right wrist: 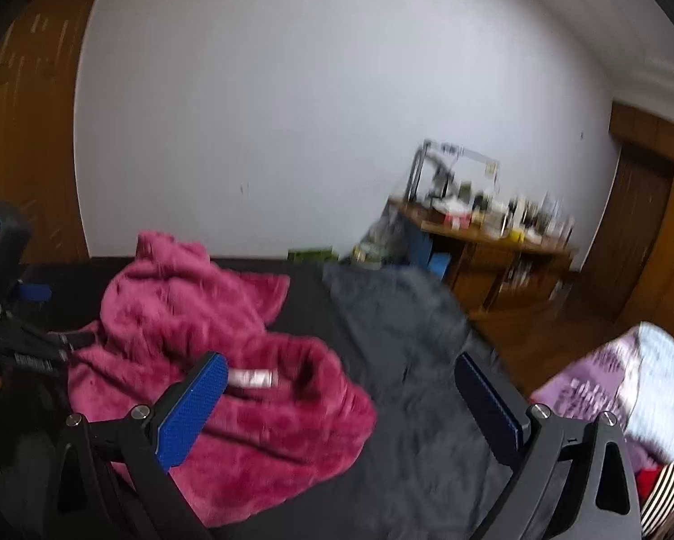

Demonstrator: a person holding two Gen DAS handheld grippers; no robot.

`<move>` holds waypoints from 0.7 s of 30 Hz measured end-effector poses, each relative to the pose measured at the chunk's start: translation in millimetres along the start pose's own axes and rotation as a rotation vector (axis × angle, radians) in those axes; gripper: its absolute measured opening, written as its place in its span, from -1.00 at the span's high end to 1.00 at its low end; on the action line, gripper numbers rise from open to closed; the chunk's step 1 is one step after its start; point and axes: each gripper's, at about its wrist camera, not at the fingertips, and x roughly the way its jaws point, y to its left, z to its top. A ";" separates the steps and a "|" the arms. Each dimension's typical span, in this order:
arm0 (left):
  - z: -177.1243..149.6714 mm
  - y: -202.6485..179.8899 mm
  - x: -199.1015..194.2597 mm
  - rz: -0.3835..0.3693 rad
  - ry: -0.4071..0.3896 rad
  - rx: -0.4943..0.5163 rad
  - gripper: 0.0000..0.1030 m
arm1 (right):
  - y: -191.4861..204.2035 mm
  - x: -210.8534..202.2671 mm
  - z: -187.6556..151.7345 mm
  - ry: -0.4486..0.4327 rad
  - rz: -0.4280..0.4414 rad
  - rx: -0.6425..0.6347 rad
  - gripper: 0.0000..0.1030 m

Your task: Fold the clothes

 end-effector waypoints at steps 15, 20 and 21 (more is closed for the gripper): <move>31.9 27.6 100.5 -0.362 0.295 -0.306 -1.00 | 43.3 95.2 -30.1 0.169 -0.020 0.147 -0.99; 36.1 20.4 130.3 -0.393 0.368 -0.410 -0.99 | 24.5 113.0 -52.2 0.227 -0.073 0.240 -0.99; 36.1 18.3 136.3 -0.399 0.384 -0.428 -0.97 | 20.3 114.5 -56.5 0.240 -0.081 0.256 -0.99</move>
